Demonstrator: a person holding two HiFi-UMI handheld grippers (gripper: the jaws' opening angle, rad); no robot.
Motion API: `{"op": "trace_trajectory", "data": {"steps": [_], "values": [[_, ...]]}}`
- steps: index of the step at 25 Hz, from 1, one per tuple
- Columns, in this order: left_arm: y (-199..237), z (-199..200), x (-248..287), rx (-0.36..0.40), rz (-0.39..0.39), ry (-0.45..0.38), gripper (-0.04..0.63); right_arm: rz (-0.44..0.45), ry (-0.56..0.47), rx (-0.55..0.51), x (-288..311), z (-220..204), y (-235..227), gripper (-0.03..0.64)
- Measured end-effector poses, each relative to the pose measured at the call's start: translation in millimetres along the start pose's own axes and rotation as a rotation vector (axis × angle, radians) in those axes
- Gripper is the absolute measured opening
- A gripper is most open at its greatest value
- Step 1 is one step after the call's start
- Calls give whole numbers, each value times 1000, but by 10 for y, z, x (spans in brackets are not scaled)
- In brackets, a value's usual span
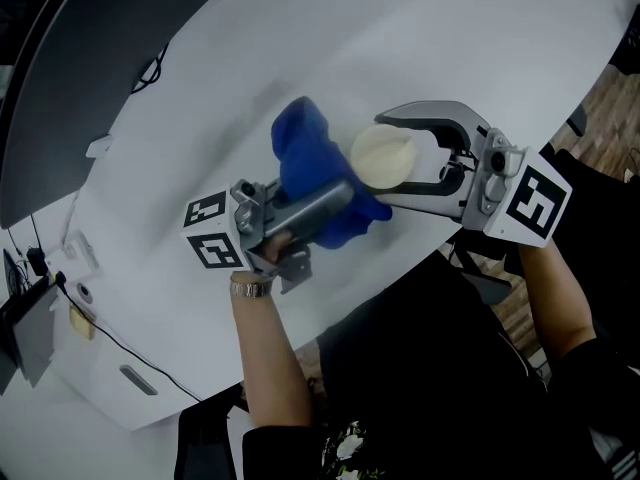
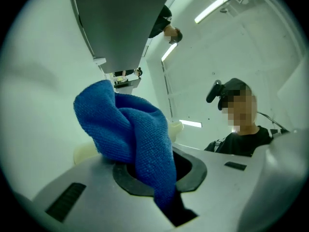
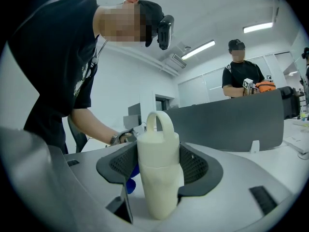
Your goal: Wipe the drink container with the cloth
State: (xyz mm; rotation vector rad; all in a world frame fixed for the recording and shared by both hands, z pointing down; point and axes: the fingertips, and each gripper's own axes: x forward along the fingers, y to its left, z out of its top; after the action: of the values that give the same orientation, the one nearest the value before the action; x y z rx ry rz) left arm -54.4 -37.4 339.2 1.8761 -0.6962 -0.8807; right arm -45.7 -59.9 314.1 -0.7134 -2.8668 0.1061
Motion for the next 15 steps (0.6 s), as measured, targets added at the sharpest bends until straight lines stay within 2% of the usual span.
{"op": "trace_trajectory", "data": {"steps": [5,8,9,15], "values": [[145,-14,-44,-39,111,-10,43,-3,13,-6,0,-9,-4,268],[530,-129,-171,-82,317,16,43,2,15,-15,0,-4,0,267],[642,-180,-202,-101,365,22,43,8,17,-23,3,1,7,268],[814,-289,-234,-156,425,15,43,16,13,-14,-2,-9,15,268]]}}
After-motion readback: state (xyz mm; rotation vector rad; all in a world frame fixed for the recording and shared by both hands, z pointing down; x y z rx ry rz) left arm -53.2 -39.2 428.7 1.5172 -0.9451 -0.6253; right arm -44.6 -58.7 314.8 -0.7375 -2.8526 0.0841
